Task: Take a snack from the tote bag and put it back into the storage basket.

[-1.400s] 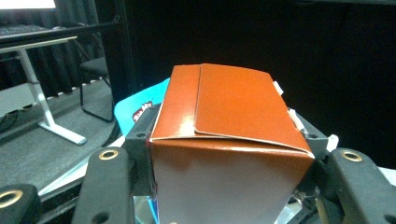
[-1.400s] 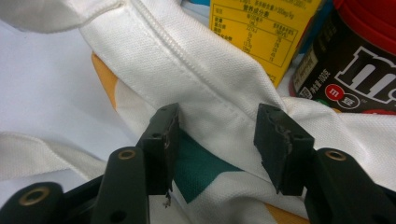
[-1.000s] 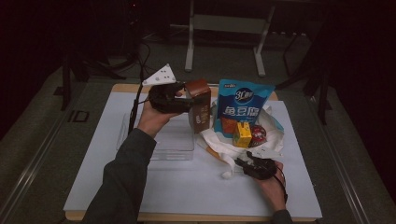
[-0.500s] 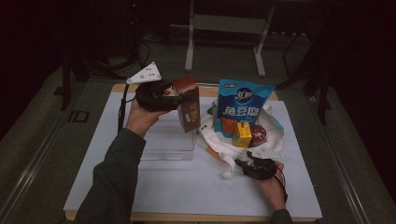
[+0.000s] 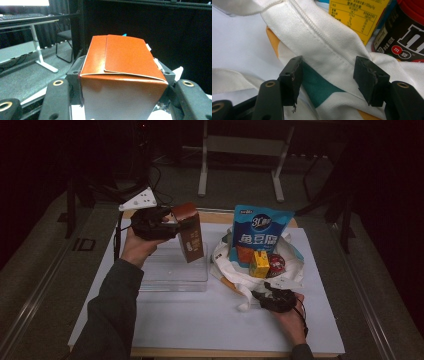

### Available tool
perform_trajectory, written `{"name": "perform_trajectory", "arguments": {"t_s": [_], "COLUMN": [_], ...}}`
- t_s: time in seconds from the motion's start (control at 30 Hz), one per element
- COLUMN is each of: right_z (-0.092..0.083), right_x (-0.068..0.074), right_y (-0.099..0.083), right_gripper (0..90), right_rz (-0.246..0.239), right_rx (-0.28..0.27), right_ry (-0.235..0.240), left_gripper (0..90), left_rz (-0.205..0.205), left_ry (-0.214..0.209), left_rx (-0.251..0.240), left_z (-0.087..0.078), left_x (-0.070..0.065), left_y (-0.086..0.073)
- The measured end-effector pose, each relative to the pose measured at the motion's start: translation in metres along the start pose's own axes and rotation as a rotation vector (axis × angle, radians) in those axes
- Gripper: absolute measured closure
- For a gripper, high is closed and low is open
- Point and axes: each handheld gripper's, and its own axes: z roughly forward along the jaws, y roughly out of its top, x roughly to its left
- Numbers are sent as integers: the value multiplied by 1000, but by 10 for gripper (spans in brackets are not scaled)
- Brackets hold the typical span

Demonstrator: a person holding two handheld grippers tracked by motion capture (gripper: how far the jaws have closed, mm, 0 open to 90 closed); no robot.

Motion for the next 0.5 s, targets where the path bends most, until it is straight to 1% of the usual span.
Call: {"name": "perform_trajectory", "arguments": {"t_s": [0.13, 0.2, 0.33, 0.4, 0.43, 0.47, 0.5], "right_z": [-1, -1, -3, -3, -4, -6, -6], "right_x": [-2, -3, -6, -7, -8, -10, -10], "right_y": [0, 0, -1, -1, -2, -2, -2], "right_gripper": [419, 418, 405, 405, 407, 421, 421], "right_rz": [18, 24, 50, 55, 59, 76, 76], "right_rx": [-5, -9, -27, -31, -36, -52, -52], "right_ry": [12, 18, 54, 59, 66, 83, 83], "left_gripper": [423, 423, 423, 423, 423, 423, 423], "left_rz": [6, 5, 7, 7, 10, 7, 7], "left_ry": [-12, -6, 1, 0, 3, 7, 7], "left_rx": [3, 5, 16, 18, 25, 27, 27], "left_z": [-8, -11, -15, -16, -18, -20, -20], "left_x": [4, 5, 8, 8, 10, 11, 11], "left_y": [-5, -7, -10, -11, -13, -14, -14]}}
